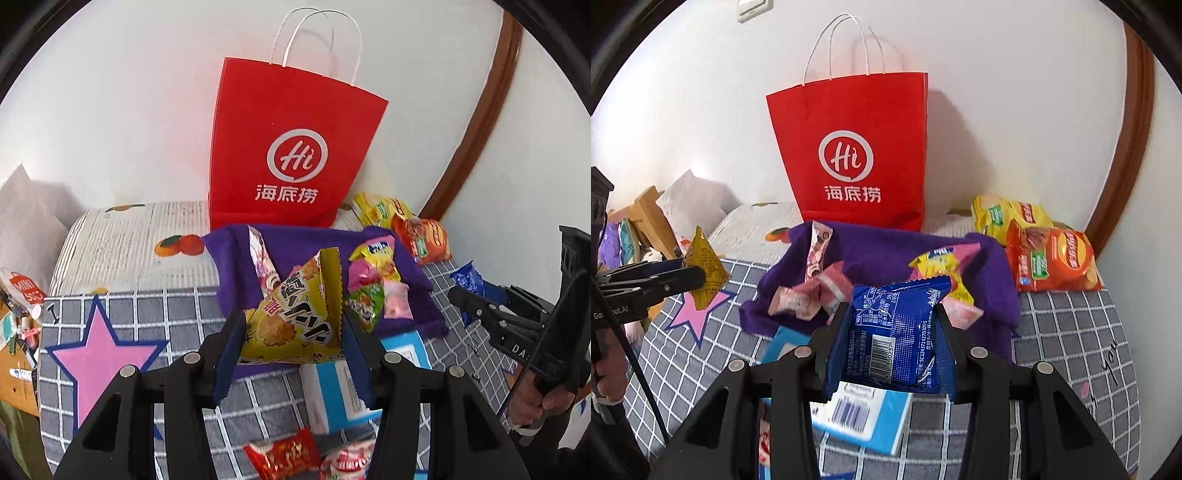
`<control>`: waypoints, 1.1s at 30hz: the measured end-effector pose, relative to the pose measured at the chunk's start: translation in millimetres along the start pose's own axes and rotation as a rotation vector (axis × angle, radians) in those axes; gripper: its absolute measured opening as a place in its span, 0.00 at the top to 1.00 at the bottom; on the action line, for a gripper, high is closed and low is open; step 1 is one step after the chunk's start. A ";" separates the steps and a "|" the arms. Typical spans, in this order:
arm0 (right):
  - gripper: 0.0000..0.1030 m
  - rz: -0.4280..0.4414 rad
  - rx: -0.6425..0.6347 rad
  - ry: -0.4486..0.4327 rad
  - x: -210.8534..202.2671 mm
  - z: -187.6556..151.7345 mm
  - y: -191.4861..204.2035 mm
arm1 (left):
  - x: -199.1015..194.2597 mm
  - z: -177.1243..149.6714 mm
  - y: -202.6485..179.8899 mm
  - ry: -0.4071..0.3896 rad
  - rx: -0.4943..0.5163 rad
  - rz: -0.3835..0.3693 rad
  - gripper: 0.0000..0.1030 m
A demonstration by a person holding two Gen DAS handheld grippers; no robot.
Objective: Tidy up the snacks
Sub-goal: 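Lift both held snacks over the tissue box onto the purple towel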
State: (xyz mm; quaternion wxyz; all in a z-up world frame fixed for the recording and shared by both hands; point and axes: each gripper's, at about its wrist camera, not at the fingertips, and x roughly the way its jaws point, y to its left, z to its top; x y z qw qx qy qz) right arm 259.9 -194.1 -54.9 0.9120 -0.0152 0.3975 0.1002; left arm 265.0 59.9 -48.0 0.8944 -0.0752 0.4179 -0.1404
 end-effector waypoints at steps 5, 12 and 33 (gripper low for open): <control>0.59 0.009 -0.012 0.000 16.0 14.0 2.1 | 14.9 16.0 3.2 0.002 -0.017 -0.003 0.52; 0.59 0.025 -0.030 -0.021 34.1 39.5 5.9 | 35.3 39.1 1.6 -0.009 -0.012 0.015 0.52; 0.59 0.086 -0.005 0.038 116.3 53.5 -3.9 | 102.3 43.0 26.0 0.064 -0.050 0.048 0.52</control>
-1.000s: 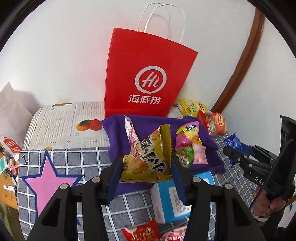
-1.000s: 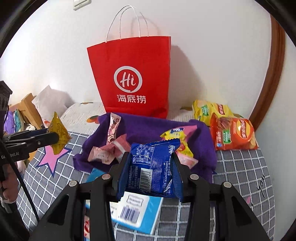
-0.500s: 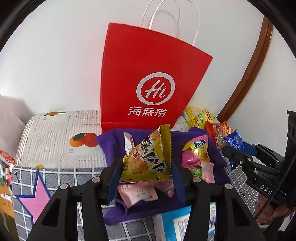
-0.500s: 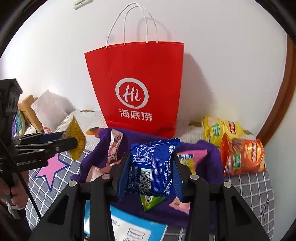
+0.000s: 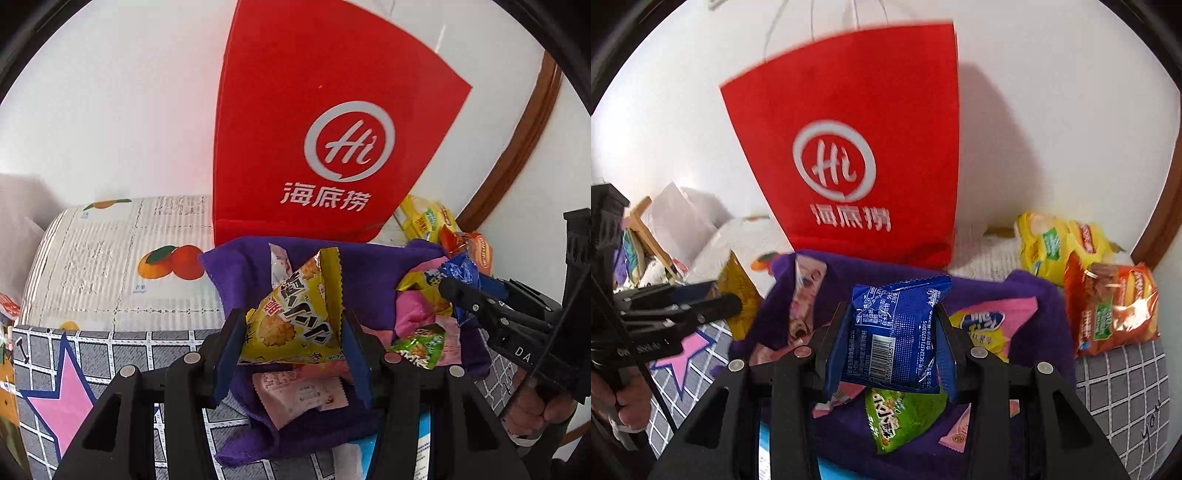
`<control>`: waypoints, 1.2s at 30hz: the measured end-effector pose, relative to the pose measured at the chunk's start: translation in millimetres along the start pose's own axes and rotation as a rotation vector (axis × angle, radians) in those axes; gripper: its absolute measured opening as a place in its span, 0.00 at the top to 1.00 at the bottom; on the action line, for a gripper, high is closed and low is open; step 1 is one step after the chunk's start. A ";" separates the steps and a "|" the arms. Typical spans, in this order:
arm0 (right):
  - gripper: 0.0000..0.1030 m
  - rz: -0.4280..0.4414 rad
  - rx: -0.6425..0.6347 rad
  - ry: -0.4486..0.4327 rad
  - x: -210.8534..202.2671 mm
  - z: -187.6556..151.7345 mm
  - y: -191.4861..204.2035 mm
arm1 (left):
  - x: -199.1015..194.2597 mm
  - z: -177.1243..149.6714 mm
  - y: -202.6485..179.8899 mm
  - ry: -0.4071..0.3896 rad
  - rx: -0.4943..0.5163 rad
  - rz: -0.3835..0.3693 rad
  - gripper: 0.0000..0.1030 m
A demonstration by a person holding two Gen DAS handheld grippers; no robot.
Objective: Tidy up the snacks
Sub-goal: 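Lift both held snacks over the tissue box onto the purple towel, then open both tools to release the snacks onto the purple towel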
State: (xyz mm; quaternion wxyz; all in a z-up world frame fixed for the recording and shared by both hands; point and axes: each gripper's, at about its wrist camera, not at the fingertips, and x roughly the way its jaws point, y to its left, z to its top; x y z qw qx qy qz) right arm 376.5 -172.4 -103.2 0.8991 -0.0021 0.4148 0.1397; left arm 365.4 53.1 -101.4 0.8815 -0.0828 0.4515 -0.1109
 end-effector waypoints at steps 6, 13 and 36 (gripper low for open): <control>0.59 0.008 0.013 0.002 -0.1 -4.9 -9.5 | 6.7 -2.0 1.8 0.010 -0.008 0.007 0.52; 0.59 -0.011 0.040 0.004 -0.7 -3.1 -20.3 | 7.5 -2.1 1.0 0.009 -0.008 0.000 0.52; 0.58 -0.049 0.010 0.170 42.0 -14.9 -15.2 | 19.9 -8.6 -4.9 0.048 0.003 -0.017 0.52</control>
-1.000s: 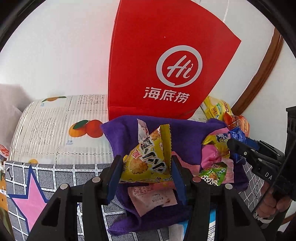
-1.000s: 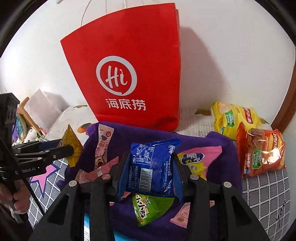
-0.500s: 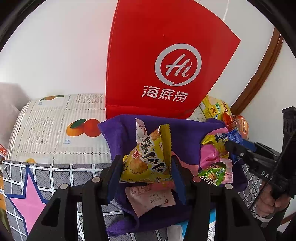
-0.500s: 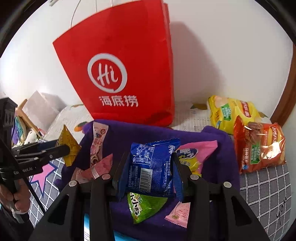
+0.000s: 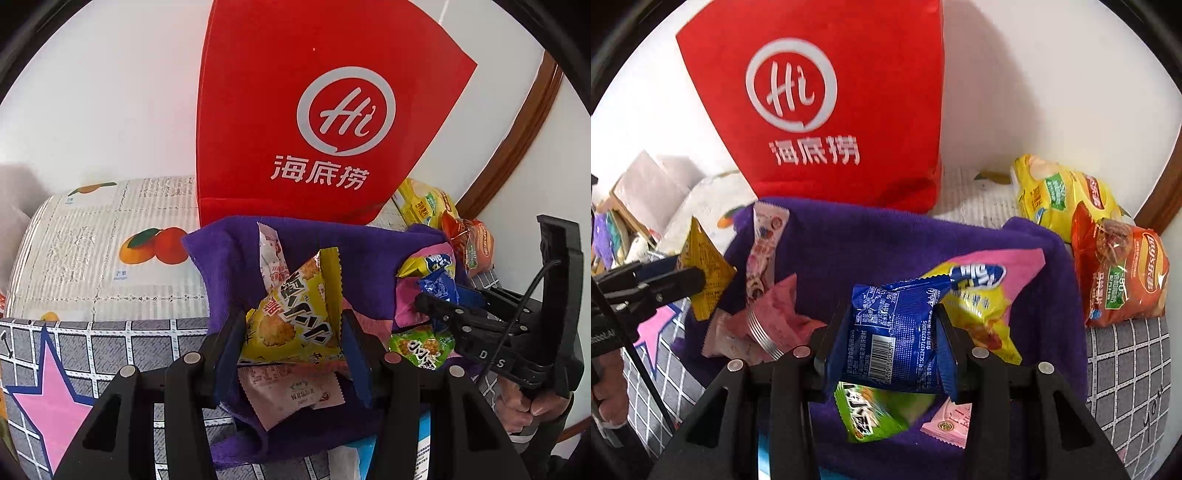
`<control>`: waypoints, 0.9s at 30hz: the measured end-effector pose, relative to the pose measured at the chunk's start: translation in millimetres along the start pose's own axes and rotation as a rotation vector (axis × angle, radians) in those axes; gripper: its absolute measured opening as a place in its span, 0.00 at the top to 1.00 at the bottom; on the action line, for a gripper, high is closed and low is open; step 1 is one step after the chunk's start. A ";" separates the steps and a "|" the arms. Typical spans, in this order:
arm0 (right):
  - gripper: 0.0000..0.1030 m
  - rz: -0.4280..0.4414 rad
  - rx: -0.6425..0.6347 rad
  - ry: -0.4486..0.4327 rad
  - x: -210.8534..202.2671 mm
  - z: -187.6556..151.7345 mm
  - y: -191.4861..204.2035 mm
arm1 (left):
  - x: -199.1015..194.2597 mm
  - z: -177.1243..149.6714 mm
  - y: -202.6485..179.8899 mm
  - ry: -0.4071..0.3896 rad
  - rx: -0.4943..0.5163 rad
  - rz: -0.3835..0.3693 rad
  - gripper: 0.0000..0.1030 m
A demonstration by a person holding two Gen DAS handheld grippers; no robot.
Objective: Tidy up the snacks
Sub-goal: 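Open both tools to release the snacks onto the purple towel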
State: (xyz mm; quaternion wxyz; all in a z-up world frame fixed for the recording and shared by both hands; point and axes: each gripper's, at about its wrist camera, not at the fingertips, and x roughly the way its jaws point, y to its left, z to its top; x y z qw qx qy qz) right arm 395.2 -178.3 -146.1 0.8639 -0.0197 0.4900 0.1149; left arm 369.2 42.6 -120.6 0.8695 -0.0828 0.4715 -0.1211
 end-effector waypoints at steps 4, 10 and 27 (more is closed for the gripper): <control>0.58 -0.018 -0.004 0.037 8.6 -1.6 -0.1 | 1.2 -0.8 -0.5 0.007 0.005 0.004 0.52; 0.57 -0.022 -0.031 0.035 7.3 -2.9 3.0 | 5.7 -2.6 1.5 0.025 0.005 0.018 0.52; 0.44 0.007 0.007 -0.027 -18.9 7.6 -8.7 | 18.4 -5.9 -0.9 0.058 0.021 0.027 0.52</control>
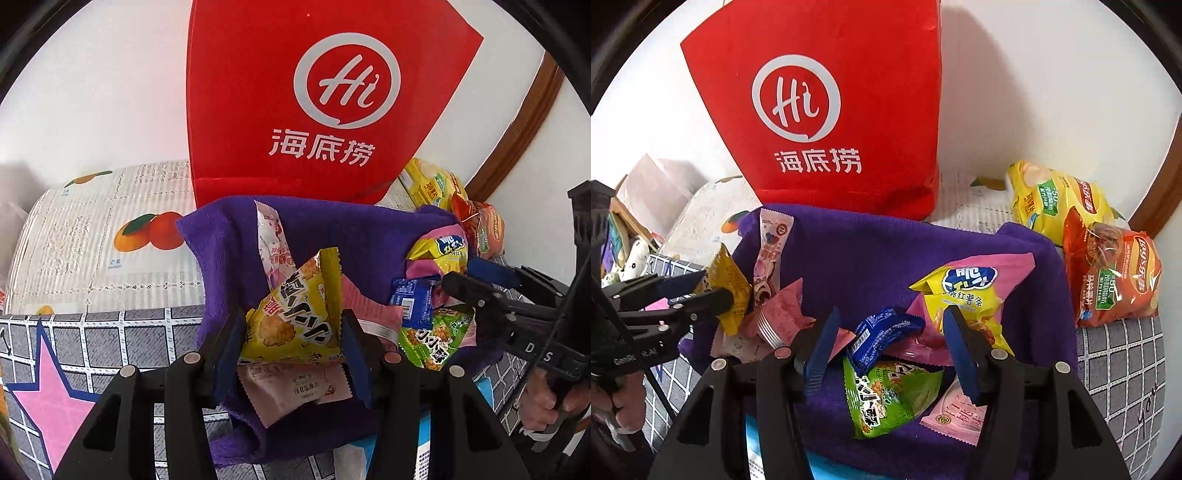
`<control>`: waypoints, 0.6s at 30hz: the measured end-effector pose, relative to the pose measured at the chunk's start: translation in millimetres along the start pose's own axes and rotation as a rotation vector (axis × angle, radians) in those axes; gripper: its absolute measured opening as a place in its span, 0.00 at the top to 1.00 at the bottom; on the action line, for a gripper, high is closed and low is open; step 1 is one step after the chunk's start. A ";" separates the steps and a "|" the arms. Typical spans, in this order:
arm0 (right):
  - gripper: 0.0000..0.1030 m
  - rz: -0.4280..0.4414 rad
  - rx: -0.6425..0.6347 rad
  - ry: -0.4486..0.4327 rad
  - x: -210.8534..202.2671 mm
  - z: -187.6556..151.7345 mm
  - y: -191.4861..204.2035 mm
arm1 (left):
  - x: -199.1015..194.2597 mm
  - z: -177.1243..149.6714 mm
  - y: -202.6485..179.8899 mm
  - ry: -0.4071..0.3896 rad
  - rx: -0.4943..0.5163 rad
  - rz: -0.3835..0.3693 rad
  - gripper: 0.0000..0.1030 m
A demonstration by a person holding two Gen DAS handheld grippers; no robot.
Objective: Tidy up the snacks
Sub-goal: 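Open both tools to release the snacks onto the purple towel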
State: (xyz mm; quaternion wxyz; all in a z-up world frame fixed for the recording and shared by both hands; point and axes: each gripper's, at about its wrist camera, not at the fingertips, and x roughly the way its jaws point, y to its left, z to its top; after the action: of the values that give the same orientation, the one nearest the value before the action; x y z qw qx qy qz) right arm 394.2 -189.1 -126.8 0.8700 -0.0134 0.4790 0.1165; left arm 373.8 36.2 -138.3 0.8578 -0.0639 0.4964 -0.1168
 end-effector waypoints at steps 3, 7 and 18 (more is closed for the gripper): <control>0.44 0.000 0.006 -0.004 -2.2 0.8 -0.2 | 4.4 -0.3 -1.4 0.011 0.004 0.005 0.52; 0.43 0.004 0.012 -0.007 -5.1 0.7 -0.6 | 6.1 -1.2 -0.9 0.019 0.006 0.007 0.51; 0.43 0.003 0.006 -0.009 -8.0 0.6 0.7 | 8.6 0.9 -5.3 0.043 0.020 -0.025 0.44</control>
State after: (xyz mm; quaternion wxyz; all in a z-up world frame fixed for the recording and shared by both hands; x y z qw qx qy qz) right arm 390.4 -189.8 -119.7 0.8719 -0.0096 0.4755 0.1164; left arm 378.0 28.9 -143.9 0.8461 -0.0591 0.5125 -0.1340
